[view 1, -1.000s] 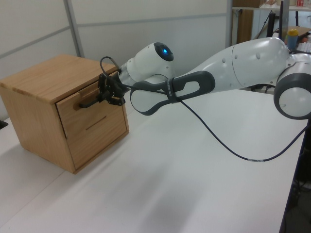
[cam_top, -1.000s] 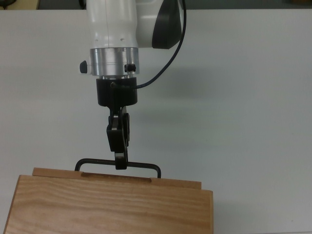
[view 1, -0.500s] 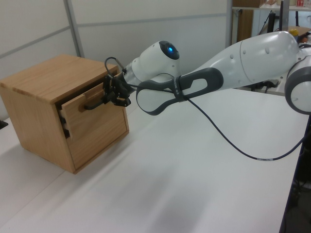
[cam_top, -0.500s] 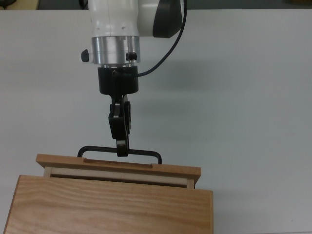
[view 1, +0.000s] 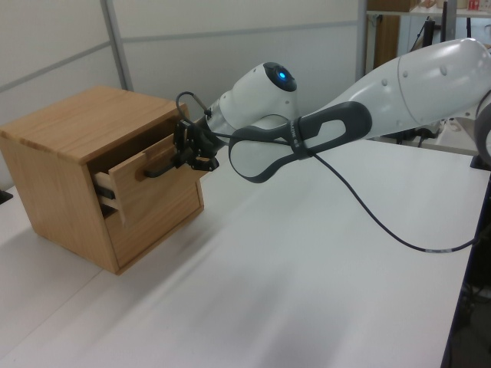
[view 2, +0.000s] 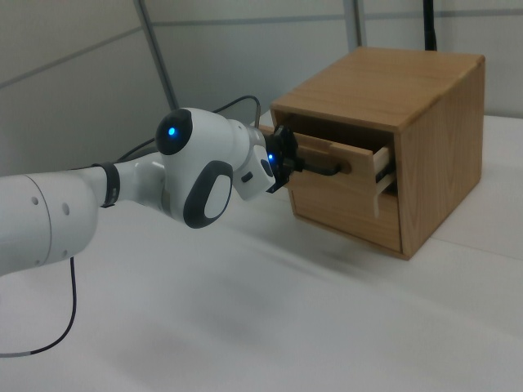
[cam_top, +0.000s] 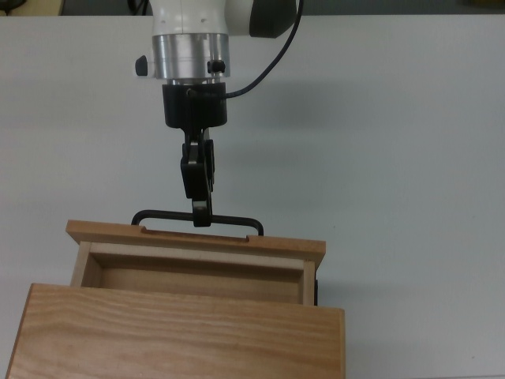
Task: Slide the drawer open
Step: 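Pull the handle straight out, sliding the upper drawer out of the cabinet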
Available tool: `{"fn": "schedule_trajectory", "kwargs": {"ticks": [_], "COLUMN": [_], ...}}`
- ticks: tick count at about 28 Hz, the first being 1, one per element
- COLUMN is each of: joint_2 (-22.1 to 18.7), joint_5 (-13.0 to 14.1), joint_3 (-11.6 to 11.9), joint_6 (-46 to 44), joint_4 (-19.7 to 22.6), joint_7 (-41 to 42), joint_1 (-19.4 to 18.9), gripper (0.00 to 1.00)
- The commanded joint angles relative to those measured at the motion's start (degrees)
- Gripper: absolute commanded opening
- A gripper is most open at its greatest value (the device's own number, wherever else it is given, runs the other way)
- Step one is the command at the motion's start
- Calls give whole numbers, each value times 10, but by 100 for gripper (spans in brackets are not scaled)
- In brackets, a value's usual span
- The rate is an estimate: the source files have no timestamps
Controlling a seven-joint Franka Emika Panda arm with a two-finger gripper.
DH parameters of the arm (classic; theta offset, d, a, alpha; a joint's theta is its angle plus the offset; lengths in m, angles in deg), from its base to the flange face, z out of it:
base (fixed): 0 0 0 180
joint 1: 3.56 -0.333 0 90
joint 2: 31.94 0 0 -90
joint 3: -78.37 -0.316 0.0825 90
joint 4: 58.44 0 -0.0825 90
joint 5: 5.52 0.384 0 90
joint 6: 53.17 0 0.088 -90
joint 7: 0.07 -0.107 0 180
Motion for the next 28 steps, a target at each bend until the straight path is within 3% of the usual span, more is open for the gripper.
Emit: {"fn": "schedule_trajectory", "kwargs": {"ticks": [1, 28], "joint_2": [-43, -103], "joint_5": [3, 2], "joint_3": [-1, -2], "joint_6": [-40, -194], "joint_4": [77, 101], "joint_7": [-2, -3], "joint_1": [-2, -2], "gripper": [0, 0]}}
